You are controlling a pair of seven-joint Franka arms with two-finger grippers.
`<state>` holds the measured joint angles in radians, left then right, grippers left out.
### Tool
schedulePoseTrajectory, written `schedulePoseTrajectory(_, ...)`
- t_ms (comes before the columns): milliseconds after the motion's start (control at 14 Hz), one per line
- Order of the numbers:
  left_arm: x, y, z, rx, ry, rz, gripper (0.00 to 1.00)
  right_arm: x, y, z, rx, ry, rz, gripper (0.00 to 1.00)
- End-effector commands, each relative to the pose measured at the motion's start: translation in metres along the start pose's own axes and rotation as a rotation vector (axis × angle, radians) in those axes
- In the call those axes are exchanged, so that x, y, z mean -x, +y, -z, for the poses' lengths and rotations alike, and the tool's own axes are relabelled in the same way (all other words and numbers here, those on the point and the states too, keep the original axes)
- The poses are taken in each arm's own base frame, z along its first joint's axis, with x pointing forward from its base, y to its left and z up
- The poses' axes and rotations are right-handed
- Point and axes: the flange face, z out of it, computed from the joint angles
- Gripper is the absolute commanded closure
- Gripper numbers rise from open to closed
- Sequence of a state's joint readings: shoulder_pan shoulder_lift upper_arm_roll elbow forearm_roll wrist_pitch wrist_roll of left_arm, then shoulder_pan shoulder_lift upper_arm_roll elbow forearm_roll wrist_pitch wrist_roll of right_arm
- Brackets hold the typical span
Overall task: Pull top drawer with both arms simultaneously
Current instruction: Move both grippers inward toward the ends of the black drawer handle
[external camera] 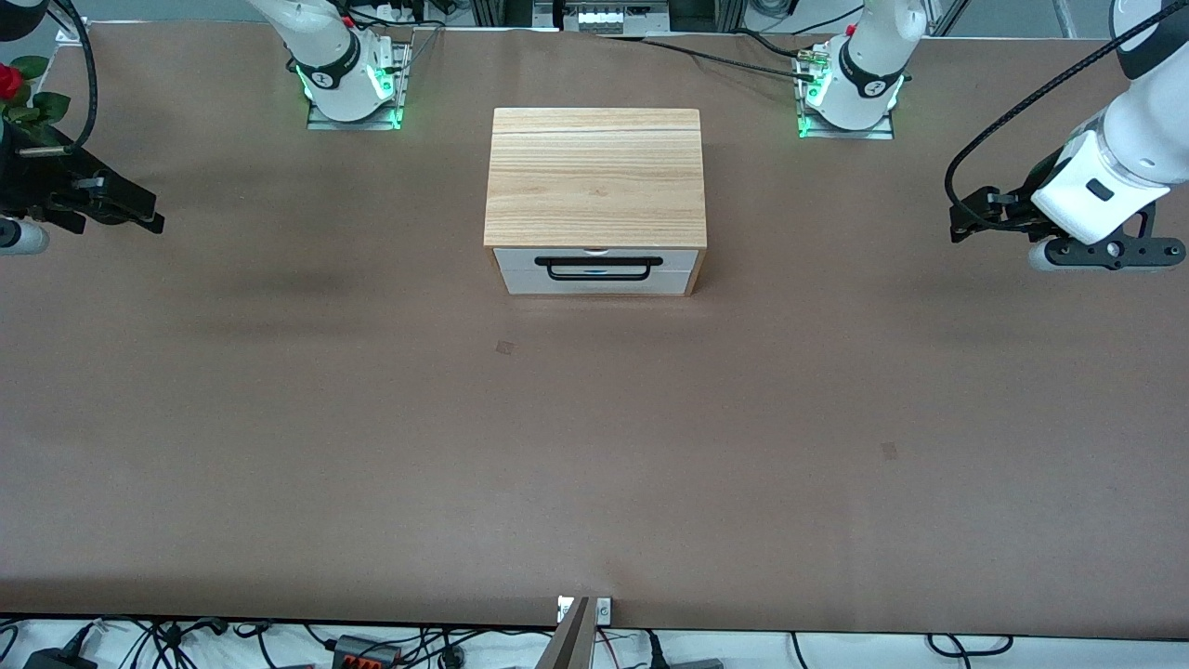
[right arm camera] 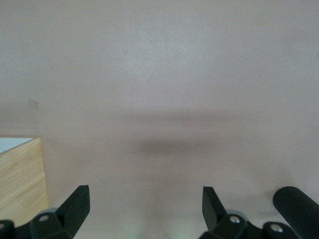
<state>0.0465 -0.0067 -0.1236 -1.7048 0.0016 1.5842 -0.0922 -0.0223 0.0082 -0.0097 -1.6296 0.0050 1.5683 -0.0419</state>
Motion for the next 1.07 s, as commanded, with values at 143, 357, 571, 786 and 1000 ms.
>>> schedulePoseTrajectory(143,-0.002,0.000,0.006,-0.015,0.008,-0.012,0.00,0.003,-0.003,0.003,-0.007,-0.013,-0.002,0.00)
schedulePoseTrajectory(357,-0.006,-0.007,0.002,-0.004,-0.005,-0.005,0.00,0.004,-0.005,0.002,-0.008,-0.024,0.003,0.00)
schedulePoseTrajectory(571,-0.015,0.004,-0.001,-0.003,-0.011,-0.031,0.00,0.009,-0.007,-0.004,-0.009,-0.077,0.001,0.00)
schedulePoseTrajectory(786,-0.023,0.019,-0.017,0.026,-0.040,-0.051,0.00,0.008,-0.013,-0.016,-0.012,-0.139,0.018,0.00)
schedulePoseTrajectory(1000,-0.045,0.039,-0.055,0.230,-0.108,-0.037,0.00,-0.005,-0.013,-0.038,-0.022,-0.171,0.025,0.00)
